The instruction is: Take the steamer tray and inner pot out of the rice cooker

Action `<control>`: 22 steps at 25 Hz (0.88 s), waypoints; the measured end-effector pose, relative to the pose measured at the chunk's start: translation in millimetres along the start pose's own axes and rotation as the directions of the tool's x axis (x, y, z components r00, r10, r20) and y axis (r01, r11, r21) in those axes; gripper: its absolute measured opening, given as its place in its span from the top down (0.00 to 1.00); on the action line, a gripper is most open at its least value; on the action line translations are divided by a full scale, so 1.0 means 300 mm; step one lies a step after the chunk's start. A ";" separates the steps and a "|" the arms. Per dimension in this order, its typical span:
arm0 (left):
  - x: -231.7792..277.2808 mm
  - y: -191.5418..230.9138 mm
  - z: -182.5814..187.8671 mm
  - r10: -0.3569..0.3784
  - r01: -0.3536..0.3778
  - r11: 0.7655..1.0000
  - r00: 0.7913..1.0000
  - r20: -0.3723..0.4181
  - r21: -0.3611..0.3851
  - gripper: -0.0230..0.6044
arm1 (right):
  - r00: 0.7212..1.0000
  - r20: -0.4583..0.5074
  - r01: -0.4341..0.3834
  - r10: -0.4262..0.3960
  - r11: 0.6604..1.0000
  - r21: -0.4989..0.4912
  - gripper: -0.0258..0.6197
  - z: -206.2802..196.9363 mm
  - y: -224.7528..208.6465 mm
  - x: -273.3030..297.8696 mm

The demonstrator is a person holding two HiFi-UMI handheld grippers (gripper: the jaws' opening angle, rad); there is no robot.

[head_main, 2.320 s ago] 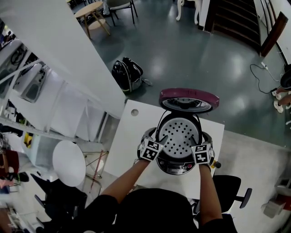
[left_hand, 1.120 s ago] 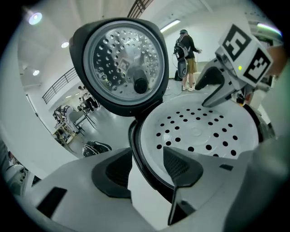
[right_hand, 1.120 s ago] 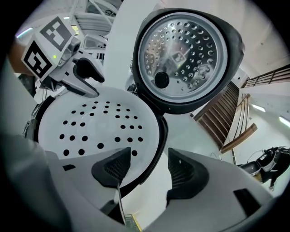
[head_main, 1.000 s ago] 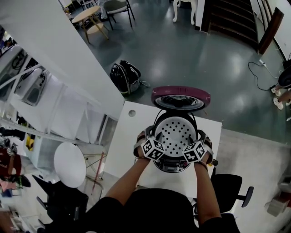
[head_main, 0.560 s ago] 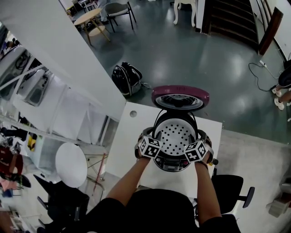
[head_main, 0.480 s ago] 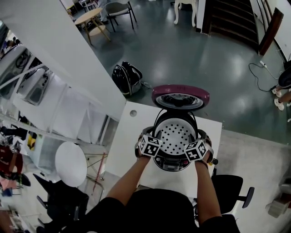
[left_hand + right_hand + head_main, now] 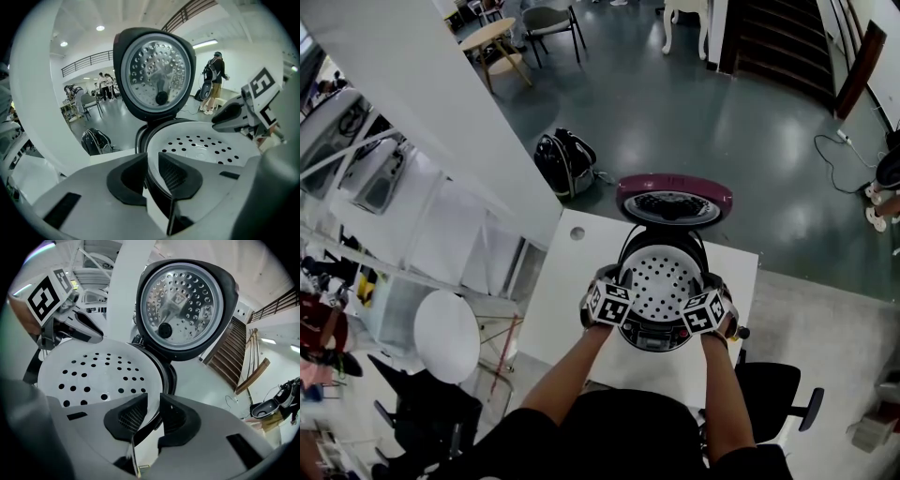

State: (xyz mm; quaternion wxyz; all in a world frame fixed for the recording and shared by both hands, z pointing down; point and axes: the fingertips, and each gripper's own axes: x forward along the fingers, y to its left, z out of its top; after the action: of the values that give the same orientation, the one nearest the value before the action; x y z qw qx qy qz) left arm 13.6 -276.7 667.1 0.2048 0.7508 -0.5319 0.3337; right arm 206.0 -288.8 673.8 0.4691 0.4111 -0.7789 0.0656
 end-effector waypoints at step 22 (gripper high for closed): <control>-0.242 0.025 0.074 0.147 -0.135 0.986 0.980 0.134 -0.095 0.88 | 0.980 0.195 0.033 -0.034 0.999 0.007 0.88 0.137 -0.006 -0.179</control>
State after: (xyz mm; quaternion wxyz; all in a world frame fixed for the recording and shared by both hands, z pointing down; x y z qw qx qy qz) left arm -2.3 -245.9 599.0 0.1748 0.7234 -0.6107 0.2706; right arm 191.4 -279.1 608.4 0.3909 0.4294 -0.8139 0.0187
